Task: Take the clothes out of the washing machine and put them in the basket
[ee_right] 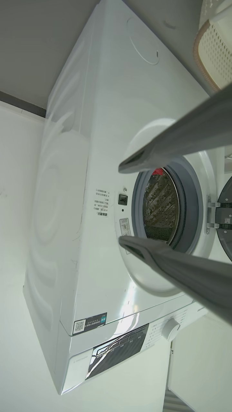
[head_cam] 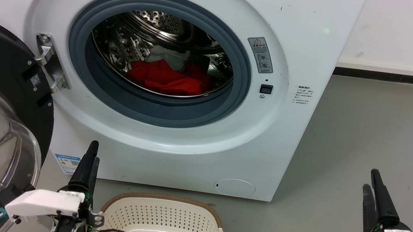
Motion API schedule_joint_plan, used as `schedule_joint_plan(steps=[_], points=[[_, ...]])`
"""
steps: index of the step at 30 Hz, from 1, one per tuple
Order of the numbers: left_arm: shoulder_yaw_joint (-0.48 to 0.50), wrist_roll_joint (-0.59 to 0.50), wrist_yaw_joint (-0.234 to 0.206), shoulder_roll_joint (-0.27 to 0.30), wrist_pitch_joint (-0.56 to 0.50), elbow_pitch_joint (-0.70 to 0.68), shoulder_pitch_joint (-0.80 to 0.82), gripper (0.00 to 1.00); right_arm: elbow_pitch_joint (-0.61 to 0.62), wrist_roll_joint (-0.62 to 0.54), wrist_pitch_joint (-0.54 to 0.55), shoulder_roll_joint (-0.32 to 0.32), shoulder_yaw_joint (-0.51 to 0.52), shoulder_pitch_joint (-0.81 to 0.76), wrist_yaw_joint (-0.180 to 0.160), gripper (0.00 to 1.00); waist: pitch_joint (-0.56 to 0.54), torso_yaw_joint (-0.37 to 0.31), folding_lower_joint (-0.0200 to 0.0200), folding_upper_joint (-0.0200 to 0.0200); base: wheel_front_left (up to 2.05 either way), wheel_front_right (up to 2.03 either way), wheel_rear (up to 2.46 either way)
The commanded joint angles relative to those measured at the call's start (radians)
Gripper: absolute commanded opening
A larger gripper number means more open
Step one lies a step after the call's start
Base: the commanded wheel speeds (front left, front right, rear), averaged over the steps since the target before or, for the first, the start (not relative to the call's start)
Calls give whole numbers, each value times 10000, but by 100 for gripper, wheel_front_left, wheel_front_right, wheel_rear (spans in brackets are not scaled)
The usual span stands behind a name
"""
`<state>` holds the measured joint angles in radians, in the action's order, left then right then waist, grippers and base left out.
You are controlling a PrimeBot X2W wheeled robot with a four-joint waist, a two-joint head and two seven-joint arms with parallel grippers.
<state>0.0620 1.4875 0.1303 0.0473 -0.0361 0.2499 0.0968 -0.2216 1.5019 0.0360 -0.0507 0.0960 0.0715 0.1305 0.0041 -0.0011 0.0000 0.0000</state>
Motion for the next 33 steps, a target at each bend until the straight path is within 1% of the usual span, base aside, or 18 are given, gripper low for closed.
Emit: schedule_joint_plan(steps=[1, 15, 16, 24, 33], points=[[-71, -465, 4, 24, 126, -272, 345, 100, 282, -500, -122, -8, -15, 76, 2, 100, 1, 2, 0, 0, 0, 0, 0], [-376, -3186, 4, 28, 696, -781, 419, 100, 864, -3700, -690, -6, -97, -60, 2, 100, 1, 14, 0, 0, 0, 0, 0], [-376, -3186, 4, 28, 696, -781, 419, 100, 864, -3700, -690, -6, -97, -60, 2, 100, 1, 14, 0, 0, 0, 0, 0], [-561, -4750, -4, 30, 985, -868, 480, 100, 1086, -5409, -979, -6, -135, -207, 3, 100, -11, 16, 0, 0, 0, 0, 0], [-877, -6362, -139, 31, 1286, -894, 580, 100, 1156, -6873, -1281, -4, -162, -318, 3, 100, -8, 17, 0, 0, 0, 0, 0]])
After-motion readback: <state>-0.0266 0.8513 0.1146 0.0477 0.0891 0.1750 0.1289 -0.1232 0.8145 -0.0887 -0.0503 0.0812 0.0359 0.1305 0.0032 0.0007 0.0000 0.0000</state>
